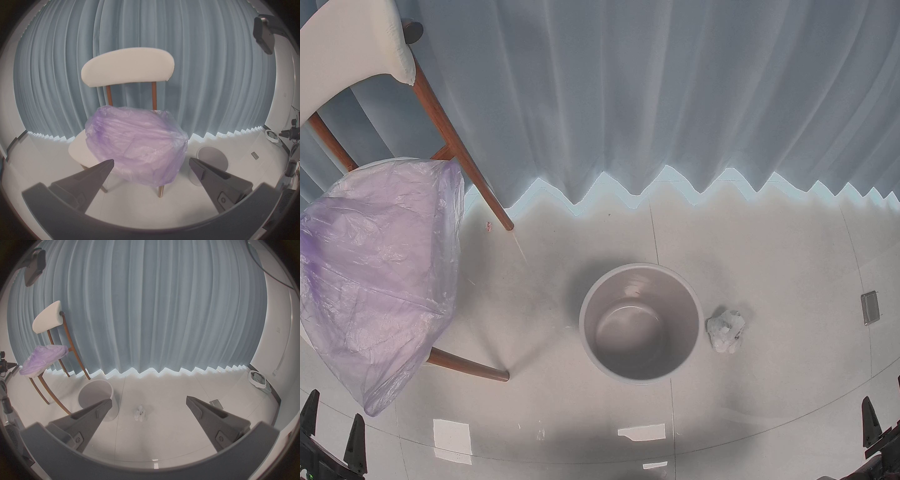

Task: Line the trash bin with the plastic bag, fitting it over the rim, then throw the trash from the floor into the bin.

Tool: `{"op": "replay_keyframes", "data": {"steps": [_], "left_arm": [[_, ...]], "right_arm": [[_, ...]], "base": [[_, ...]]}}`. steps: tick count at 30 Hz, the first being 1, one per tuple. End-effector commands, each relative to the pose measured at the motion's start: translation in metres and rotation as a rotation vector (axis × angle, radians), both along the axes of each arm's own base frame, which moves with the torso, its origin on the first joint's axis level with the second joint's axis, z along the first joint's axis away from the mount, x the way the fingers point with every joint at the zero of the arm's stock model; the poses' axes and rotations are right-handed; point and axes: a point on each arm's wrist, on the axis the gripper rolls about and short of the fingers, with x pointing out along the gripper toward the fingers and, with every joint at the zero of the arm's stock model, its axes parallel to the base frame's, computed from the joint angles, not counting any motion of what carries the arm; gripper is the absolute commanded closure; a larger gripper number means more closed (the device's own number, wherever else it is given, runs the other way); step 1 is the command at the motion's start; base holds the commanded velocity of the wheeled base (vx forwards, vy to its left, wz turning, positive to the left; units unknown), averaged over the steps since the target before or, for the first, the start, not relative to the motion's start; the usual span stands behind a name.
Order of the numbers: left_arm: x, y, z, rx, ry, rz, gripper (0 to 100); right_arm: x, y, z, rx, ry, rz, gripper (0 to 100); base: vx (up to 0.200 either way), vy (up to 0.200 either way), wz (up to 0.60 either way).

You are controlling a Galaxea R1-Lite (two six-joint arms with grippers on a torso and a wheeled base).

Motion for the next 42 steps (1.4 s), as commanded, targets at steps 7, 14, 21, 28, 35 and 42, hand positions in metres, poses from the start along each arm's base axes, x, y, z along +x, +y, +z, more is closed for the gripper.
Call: {"op": "replay_keyframes", "data": {"steps": [7,14,21,28,35,42], "left_arm": [[-0.001,0.0,0.003,0.013,-0.076,0.015,0],[-0.007,0.0,0.041,0.019,-0.089,-0.013,0],[0.013,0.0,0.084,0.011,0.011,-0.147,0],[0.065,-0.011,0.131,-0.017,0.157,-0.293,0],[0.092,-0.022,0.129,0.007,0.264,-0.419,0],[0.121,-0.034,0.142,0.076,0.258,-0.507,0]], "right_arm": [[0.0,0.0,-0.005,0.001,0.001,0.0,0],[0.0,0.0,-0.005,0.008,0.0,0.0,0],[0.0,0.0,-0.005,0.01,0.0,0.0,0],[0.0,0.0,-0.005,0.01,0.0,0.0,0],[0.0,0.0,-0.005,0.01,0.0,0.0,0],[0.0,0.0,-0.005,0.01,0.0,-0.001,0]], "base": [[0.0,0.0,0.0],[0.0,0.0,0.0],[0.0,0.0,0.0],[0.0,0.0,0.0],[0.0,0.0,0.0],[0.0,0.0,0.0]]}}
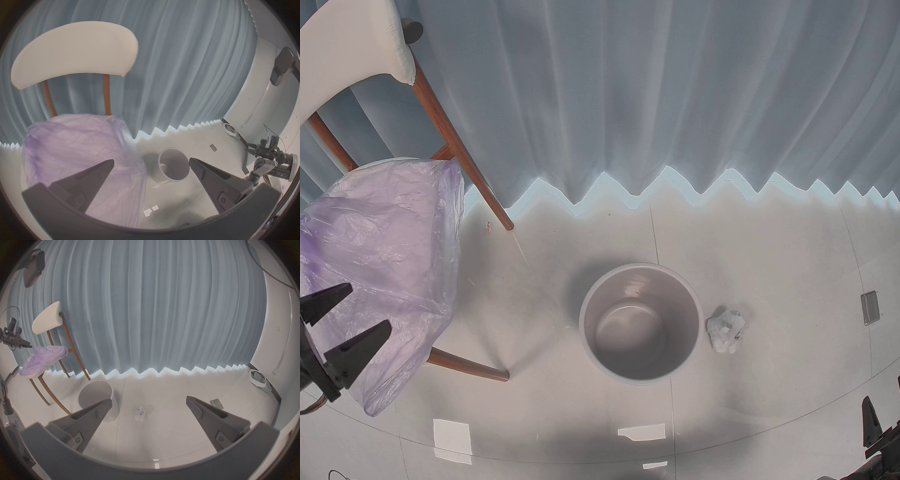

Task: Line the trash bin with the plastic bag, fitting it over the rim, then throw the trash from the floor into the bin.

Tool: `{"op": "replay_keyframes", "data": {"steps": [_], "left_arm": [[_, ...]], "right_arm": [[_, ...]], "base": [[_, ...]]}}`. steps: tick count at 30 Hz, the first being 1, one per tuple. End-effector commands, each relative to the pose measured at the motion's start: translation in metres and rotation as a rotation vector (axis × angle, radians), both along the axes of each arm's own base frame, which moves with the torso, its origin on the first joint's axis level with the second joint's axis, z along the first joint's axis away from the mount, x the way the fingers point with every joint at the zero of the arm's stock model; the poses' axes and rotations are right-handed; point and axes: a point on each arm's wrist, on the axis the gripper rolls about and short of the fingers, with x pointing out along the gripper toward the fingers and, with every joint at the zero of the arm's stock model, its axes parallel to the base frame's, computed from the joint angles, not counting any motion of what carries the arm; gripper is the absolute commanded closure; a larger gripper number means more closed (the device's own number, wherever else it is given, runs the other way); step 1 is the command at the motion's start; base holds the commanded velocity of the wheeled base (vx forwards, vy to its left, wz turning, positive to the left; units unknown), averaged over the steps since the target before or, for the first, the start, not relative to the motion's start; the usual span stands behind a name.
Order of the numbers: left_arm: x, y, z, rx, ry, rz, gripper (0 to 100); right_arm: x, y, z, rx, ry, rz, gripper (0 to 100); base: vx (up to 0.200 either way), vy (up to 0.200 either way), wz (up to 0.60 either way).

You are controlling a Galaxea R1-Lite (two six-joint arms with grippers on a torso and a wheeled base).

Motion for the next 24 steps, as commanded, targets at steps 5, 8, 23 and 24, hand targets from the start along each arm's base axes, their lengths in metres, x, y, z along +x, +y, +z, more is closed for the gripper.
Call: {"op": "replay_keyframes", "data": {"steps": [5,8,23,24], "left_arm": [[0.06,-0.031,0.016,0.125,0.034,-0.12,0],[0.083,-0.042,0.021,0.191,0.042,-0.014,0],[0.122,-0.075,0.017,0.47,0.053,0.309,0],[0.123,-0.075,0.017,0.51,0.045,0.313,0]], "right_arm": [[0.0,0.0,-0.005,0.0,0.001,-0.001,0],[0.0,0.0,-0.005,0.0,0.001,0.001,0],[0.0,0.0,-0.005,0.0,0.001,0.001,0],[0.0,0.0,-0.005,0.0,0.001,0.001,0]], "base": [[0.0,0.0,0.0],[0.0,0.0,0.0],[0.0,0.0,0.0],[0.0,0.0,0.0]]}}
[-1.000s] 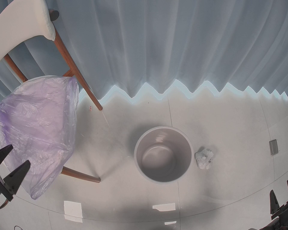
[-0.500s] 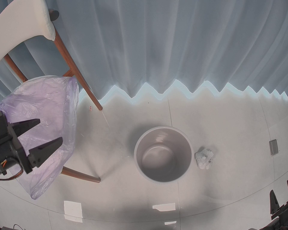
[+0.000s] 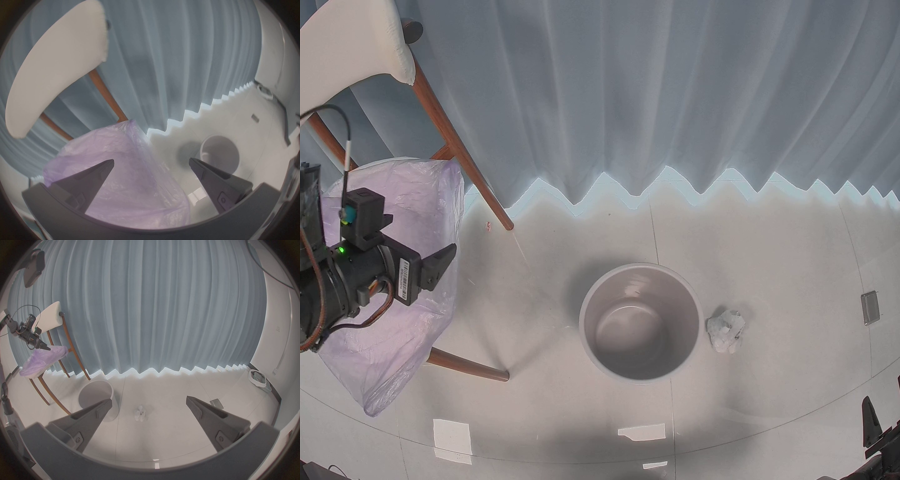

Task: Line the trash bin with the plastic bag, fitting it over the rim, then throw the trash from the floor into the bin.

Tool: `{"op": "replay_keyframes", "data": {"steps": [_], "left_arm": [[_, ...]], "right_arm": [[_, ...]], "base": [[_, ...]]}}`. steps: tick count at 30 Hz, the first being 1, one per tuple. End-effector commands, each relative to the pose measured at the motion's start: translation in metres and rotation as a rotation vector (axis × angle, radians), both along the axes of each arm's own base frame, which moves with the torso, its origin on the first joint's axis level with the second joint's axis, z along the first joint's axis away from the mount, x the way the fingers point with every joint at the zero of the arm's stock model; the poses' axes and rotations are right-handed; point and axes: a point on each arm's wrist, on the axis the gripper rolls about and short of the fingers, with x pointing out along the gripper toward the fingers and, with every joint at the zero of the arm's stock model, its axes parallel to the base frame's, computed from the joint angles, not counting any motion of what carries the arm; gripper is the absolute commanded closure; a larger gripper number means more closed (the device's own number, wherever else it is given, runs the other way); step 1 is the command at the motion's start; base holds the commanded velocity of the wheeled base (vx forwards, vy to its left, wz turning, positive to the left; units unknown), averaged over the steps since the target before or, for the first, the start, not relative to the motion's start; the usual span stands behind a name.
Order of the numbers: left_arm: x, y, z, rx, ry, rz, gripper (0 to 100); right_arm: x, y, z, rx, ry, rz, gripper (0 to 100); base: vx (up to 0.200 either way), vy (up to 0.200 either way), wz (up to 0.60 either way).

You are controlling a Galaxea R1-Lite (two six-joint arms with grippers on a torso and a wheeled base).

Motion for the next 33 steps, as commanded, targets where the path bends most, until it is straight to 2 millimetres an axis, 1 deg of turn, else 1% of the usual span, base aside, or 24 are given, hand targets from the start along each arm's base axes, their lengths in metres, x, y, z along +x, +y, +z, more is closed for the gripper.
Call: {"op": "replay_keyframes", "data": {"steps": [1,2,3,5,8,11,18,26,30,31,33], "left_arm": [[0.018,-0.013,-0.011,0.162,0.041,0.006,0],[0.018,-0.013,-0.011,0.162,0.041,0.006,0],[0.023,-0.016,-0.016,0.214,0.055,0.015,0],[0.029,-0.019,-0.019,0.24,0.069,0.026,0],[0.032,-0.021,-0.023,0.257,0.081,0.041,0],[0.041,-0.025,-0.033,0.282,0.114,0.047,0],[0.049,-0.029,-0.043,0.325,0.146,0.098,0],[0.063,-0.032,-0.046,0.384,0.126,0.143,0],[0.068,-0.033,-0.047,0.385,0.104,0.156,0],[0.069,-0.032,-0.047,0.387,0.103,0.171,100],[0.069,-0.031,-0.047,0.393,0.103,0.192,100]], "right_arm": [[0.0,0.0,-0.005,0.0,0.001,0.001,0],[0.0,0.0,-0.005,0.0,0.001,0.001,0],[0.0,0.0,-0.005,0.003,0.0,0.001,0],[0.0,0.0,-0.005,0.004,0.0,0.001,0],[0.0,0.0,-0.005,0.006,0.0,0.001,0],[0.0,0.0,-0.005,0.006,0.0,0.001,0],[0.0,0.0,-0.005,0.006,0.0,0.001,0],[0.0,0.0,-0.005,0.007,0.0,0.001,0],[0.0,0.0,-0.005,0.007,0.0,0.001,0],[0.0,0.0,-0.005,0.007,0.0,0.001,0],[0.0,0.0,-0.005,0.007,0.0,0.001,0]], "base": [[0.0,0.0,0.0],[0.0,0.0,0.0],[0.0,0.0,0.0],[0.0,0.0,0.0],[0.0,0.0,0.0],[0.0,0.0,0.0],[0.0,0.0,0.0],[0.0,0.0,0.0],[0.0,0.0,0.0],[0.0,0.0,0.0],[0.0,0.0,0.0]]}}
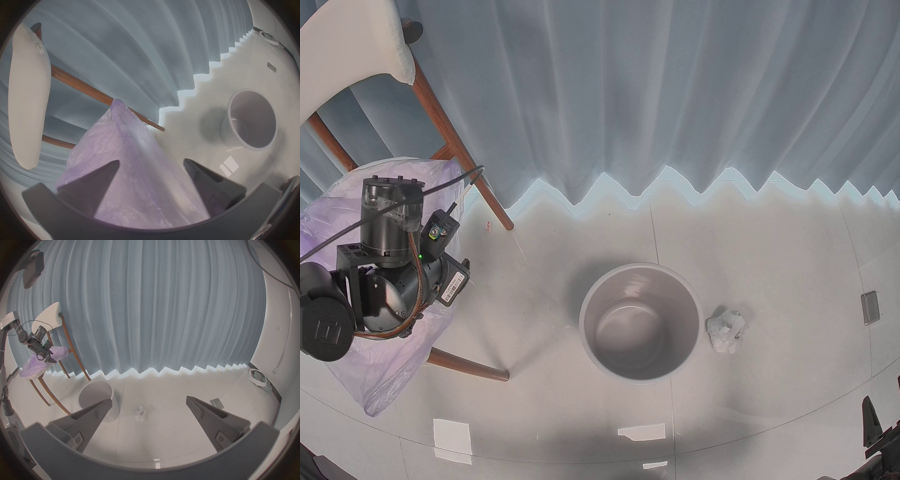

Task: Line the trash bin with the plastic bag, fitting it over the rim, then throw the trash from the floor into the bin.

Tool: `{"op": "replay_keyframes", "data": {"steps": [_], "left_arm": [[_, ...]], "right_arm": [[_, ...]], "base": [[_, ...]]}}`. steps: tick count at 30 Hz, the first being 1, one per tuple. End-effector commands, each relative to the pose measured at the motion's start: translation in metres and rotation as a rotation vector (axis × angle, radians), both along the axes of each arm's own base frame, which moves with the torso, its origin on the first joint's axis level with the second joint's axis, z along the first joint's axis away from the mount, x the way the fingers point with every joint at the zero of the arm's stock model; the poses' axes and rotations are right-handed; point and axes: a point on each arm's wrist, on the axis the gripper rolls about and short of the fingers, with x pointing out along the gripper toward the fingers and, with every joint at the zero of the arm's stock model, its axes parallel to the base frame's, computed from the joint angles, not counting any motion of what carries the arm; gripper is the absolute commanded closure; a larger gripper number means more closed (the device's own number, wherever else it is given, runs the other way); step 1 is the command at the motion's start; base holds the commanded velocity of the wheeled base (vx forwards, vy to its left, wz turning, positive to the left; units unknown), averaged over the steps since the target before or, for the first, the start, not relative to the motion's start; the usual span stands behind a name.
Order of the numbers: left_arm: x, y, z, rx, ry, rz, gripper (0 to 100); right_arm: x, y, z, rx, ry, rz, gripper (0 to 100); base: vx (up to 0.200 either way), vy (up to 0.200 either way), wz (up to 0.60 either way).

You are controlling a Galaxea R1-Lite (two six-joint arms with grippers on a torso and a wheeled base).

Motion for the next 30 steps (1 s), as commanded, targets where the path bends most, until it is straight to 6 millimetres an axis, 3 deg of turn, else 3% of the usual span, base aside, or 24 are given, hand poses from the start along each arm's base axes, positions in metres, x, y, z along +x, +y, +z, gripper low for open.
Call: {"op": "replay_keyframes", "data": {"steps": [1,12,20,30], "left_arm": [[0.003,0.001,-0.004,0.012,0.01,0.019,100],[0.003,0.02,0.0,-0.052,-0.014,0.096,100],[-0.034,0.033,0.022,-0.249,-0.074,0.045,100],[-0.057,0.042,0.037,-0.56,-0.084,-0.144,100]], "right_arm": [[0.0,0.0,-0.005,0.0,0.001,0.0,0],[0.0,0.0,-0.005,0.001,0.001,0.0,0],[0.0,0.0,-0.005,0.009,0.0,-0.001,0],[0.0,0.0,-0.005,0.009,0.0,-0.001,0]], "base": [[0.0,0.0,0.0],[0.0,0.0,0.0],[0.0,0.0,0.0],[0.0,0.0,0.0]]}}
